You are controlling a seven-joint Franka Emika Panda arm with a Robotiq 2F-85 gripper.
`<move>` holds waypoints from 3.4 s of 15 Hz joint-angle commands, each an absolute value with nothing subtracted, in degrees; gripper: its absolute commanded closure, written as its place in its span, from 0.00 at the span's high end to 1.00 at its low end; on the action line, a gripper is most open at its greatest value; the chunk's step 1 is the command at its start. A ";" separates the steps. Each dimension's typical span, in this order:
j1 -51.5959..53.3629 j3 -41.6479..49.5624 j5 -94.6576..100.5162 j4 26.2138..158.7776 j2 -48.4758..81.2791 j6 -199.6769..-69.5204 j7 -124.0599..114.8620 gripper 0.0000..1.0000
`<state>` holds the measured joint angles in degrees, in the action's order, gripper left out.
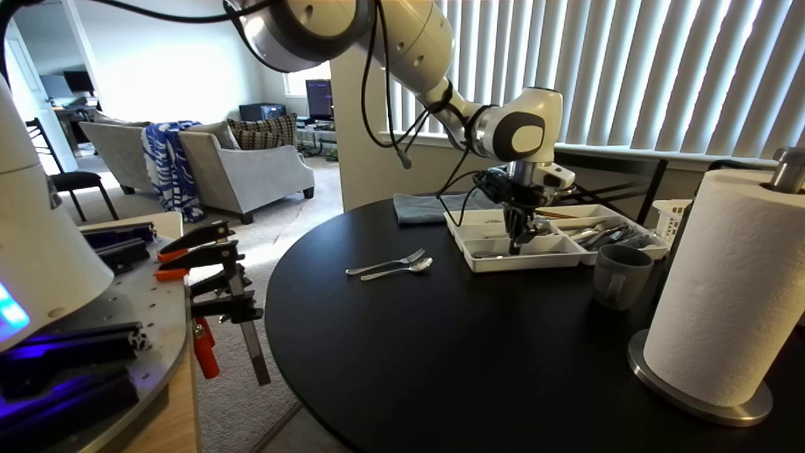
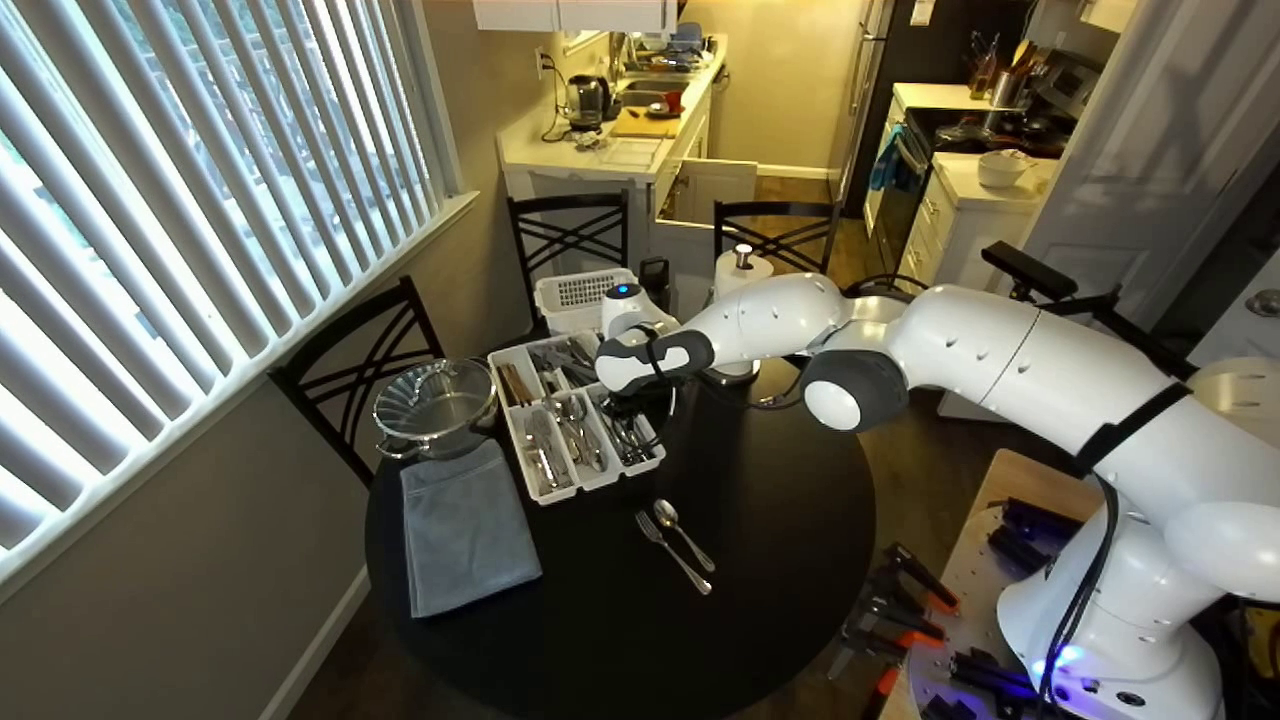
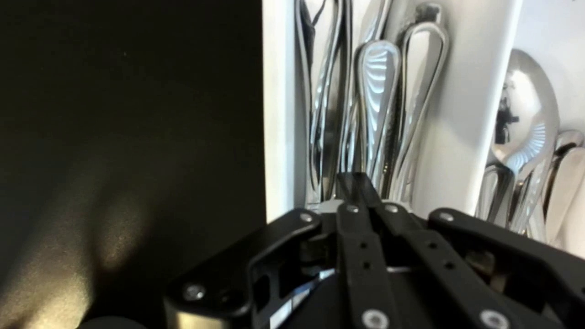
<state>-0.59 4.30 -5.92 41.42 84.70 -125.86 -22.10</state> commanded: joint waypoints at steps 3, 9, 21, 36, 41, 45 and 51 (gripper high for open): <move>-0.76 4.57 -4.57 40.05 84.70 -124.71 -22.86 0.26; -0.64 4.36 -4.53 40.05 84.70 -124.34 -22.40 0.56; 0.90 4.02 -4.06 43.09 85.33 -122.28 -22.14 0.28; 1.58 6.82 -2.43 38.98 84.89 -124.77 -26.99 0.02; 1.21 6.55 -3.86 38.84 83.54 -127.88 -25.23 0.02; 1.26 6.05 -4.26 39.93 82.27 -130.44 -25.08 0.02; 3.29 6.18 -4.14 42.21 81.69 -136.45 -26.27 0.02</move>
